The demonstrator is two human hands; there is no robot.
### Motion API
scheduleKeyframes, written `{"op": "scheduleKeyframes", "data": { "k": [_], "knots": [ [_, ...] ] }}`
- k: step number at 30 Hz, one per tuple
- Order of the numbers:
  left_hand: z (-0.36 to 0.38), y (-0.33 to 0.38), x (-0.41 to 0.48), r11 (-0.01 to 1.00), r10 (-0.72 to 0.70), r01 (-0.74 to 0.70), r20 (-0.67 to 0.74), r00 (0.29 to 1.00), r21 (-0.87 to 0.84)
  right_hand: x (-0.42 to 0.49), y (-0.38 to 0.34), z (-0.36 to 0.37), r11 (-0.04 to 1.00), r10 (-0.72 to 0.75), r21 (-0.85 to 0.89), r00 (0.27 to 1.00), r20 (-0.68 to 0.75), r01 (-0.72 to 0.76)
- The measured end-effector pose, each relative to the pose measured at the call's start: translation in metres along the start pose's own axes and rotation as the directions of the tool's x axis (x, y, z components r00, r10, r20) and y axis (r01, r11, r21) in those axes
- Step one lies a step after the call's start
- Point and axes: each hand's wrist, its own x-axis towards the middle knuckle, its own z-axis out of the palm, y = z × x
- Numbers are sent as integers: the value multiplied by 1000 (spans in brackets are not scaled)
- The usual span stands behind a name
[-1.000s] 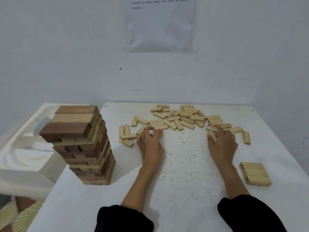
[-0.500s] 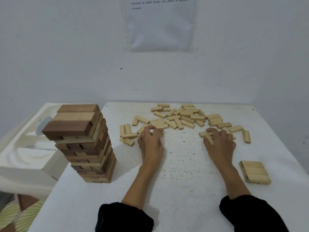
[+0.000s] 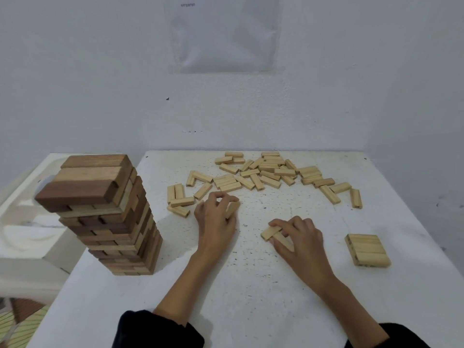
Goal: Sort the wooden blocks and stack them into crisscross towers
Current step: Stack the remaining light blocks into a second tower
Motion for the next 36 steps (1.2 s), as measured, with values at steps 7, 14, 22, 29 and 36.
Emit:
{"op": "scheduleKeyframes", "data": {
  "k": [7, 14, 22, 29, 36],
  "knots": [
    [-17, 3, -20, 996, 72, -65, 116, 991, -57, -3, -5, -4, 973, -152, 203, 962, 227, 106],
    [-32, 6, -30, 970, 94, -46, 193, 977, -238, 2, 7, -24, 979, -22, 203, 983, 185, -16],
    [-41, 16, -29, 892, 74, 128, 418, 905, -433, -13, 10, -22, 936, 34, 347, 997, 70, -56],
    [-51, -2, -14, 934, 308, -140, 540, 784, -329, -11, 6, -27, 946, 62, 314, 997, 54, -76],
    [-47, -4, -16, 960, 277, -198, 596, 753, -197, -12, 0, -27, 987, 28, 145, 964, 263, -68]
  ]
}}
